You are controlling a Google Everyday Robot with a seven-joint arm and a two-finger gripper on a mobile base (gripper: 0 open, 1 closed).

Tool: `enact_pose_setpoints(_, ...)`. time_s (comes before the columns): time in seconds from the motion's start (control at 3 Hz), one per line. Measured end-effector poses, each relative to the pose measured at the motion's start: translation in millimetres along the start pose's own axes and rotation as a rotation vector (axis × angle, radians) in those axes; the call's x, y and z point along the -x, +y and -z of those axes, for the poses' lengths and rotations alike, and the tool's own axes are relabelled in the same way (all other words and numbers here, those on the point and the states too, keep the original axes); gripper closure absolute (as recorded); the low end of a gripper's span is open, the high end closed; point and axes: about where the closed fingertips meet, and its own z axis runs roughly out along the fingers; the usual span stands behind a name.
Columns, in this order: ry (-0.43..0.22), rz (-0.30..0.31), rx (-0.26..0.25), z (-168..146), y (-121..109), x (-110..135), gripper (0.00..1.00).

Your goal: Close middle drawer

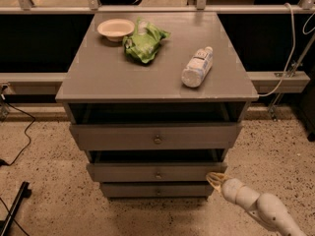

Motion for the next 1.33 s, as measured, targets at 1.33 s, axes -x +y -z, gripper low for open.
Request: enact_pose_setpoints(1.33, 0.077, 0.006, -0.068, 62.8, 12.1, -20.4, 1.0)
